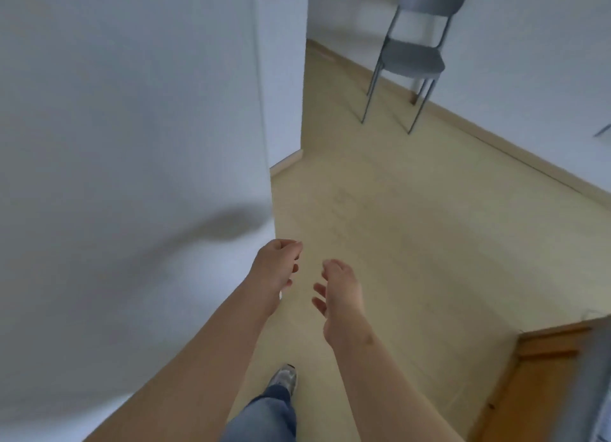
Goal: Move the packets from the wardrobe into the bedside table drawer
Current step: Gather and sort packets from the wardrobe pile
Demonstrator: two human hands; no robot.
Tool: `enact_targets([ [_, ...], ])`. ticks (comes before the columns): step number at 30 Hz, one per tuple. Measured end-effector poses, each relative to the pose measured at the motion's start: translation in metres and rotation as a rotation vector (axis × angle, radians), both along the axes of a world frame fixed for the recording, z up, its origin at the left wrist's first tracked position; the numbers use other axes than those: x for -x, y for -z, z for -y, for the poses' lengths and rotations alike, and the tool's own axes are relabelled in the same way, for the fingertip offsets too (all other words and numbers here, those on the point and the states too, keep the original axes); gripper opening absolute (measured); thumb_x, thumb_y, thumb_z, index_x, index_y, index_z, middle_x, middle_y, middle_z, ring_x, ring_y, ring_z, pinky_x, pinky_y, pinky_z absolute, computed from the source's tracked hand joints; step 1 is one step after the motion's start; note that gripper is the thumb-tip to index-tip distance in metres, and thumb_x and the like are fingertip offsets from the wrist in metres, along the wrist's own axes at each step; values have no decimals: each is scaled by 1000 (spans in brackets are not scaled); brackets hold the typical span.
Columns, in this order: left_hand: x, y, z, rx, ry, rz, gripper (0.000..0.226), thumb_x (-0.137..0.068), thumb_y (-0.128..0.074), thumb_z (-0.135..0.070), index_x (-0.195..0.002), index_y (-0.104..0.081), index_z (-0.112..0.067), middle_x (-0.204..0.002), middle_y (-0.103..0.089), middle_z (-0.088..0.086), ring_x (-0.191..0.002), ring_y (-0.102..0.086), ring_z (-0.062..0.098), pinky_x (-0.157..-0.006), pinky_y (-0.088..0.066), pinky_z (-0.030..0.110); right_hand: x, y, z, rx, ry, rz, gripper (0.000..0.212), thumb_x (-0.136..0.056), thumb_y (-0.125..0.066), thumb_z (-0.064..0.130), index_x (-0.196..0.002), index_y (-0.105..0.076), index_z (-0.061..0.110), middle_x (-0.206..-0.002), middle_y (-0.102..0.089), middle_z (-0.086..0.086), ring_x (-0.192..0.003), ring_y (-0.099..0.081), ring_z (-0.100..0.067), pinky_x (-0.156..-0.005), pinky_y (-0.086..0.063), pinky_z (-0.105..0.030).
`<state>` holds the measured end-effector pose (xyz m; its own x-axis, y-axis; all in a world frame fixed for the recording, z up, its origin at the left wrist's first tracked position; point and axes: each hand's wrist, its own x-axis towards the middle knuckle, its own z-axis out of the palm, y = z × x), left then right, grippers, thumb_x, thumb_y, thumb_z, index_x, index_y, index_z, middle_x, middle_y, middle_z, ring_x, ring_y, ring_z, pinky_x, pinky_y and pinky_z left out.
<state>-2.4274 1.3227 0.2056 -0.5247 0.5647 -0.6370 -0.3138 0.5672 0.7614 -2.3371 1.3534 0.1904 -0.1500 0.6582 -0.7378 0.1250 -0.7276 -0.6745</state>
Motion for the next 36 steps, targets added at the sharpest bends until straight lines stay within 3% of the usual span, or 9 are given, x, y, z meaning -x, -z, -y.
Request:
enact_targets([
  [5, -42, -3, -129, -9, 263, -42, 13, -93, -50, -22, -82, -56, -24, -95, -58, -2, -90, -59, 17, -80, -46, 33, -55, -9, -98, -4, 320, -38, 35, -97, -47, 22, -131, -50, 17, -81, -50, 5, -79, -48, -14, -70, -41, -28],
  [10, -116, 7, -249, -19, 461, -13, 15, -94, -51, -24, -80, -55, -26, -93, -57, -2, -86, -57, 17, -77, -44, 33, -127, 2, -186, 33, 558, -52, 31, -97, -47, 21, -127, -51, 16, -82, -49, 4, -83, -48, -16, -72, -40, -29],
  [19, -261, -5, -452, -32, 656, 27, 13, -95, -50, -24, -83, -55, -25, -94, -58, -3, -87, -59, 16, -78, -45, 32, -268, -14, -389, -57, 753, -45, 31, -97, -46, 22, -127, -52, 17, -89, -53, 6, -87, -52, -17, -77, -43, -30],
  [27, -342, -1, -624, -21, 786, 45, 13, -95, -49, -22, -85, -57, -22, -96, -57, -1, -91, -59, 18, -79, -45, 34, -343, -9, -539, -39, 901, -27, 29, -98, -45, 21, -125, -52, 17, -95, -54, 3, -93, -54, -18, -82, -46, -33],
  [32, -388, -4, -759, -64, 913, 13, 12, -95, -50, -22, -85, -57, -22, -94, -57, 0, -89, -58, 18, -79, -44, 33, -387, -8, -663, -99, 1061, -30, 23, -97, -46, 19, -118, -53, 16, -87, -52, 1, -86, -51, -18, -68, -42, -27],
  [36, -430, -19, -851, -101, 1027, -28, 12, -94, -50, -21, -84, -56, -22, -92, -57, 0, -91, -58, 19, -78, -45, 32, -419, -20, -745, -92, 1162, -48, 19, -97, -46, 20, -116, -51, 19, -94, -54, 3, -94, -54, -21, -77, -44, -32],
])
